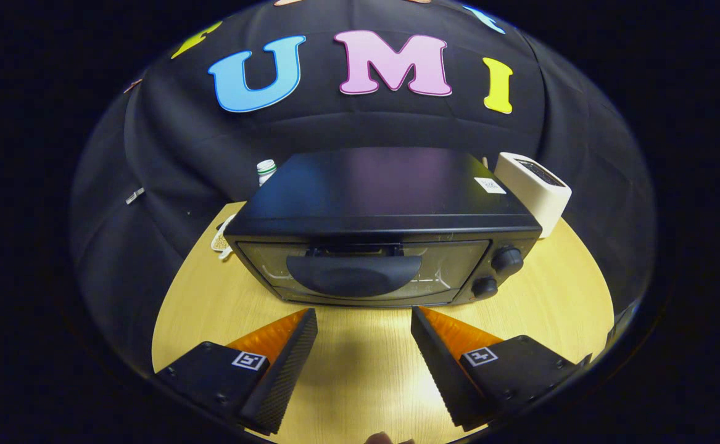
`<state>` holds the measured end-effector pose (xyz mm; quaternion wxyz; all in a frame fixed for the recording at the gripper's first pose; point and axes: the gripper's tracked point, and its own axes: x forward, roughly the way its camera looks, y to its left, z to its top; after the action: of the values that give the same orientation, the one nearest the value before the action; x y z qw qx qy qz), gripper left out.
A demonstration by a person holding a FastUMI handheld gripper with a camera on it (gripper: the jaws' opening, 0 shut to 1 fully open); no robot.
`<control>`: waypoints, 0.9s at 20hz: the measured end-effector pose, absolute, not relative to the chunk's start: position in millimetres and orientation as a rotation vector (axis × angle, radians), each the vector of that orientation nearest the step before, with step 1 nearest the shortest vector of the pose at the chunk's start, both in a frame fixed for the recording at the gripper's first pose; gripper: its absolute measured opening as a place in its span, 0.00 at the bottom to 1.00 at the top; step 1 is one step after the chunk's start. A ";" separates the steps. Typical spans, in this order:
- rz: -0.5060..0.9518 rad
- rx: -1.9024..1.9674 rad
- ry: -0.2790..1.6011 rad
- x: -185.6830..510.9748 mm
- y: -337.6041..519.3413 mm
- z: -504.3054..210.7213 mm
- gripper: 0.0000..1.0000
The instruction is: Open the toaster oven, put the food inside, and close the toaster oven door.
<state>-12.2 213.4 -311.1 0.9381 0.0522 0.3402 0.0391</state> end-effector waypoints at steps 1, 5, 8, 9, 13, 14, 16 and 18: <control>0.083 0.107 0.681 -10.2 211.2 -306.8 0.99; 0.110 0.087 0.625 -11.1 203.8 -286.0 0.99; 0.123 0.078 0.566 -12.2 193.4 -260.8 0.99; 0.125 0.077 0.541 -12.8 188.7 -249.2 0.99; 0.122 0.091 0.445 -11.3 160.5 -198.4 0.99; 0.118 0.097 0.424 -11.4 152.1 -185.8 0.99; 0.104 0.106 0.375 -10.3 132.1 -159.9 0.99; 0.087 0.122 0.322 -8.2 112.0 -133.1 0.99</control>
<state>-8.2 112.0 -133.1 0.9843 0.0608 0.1603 0.0431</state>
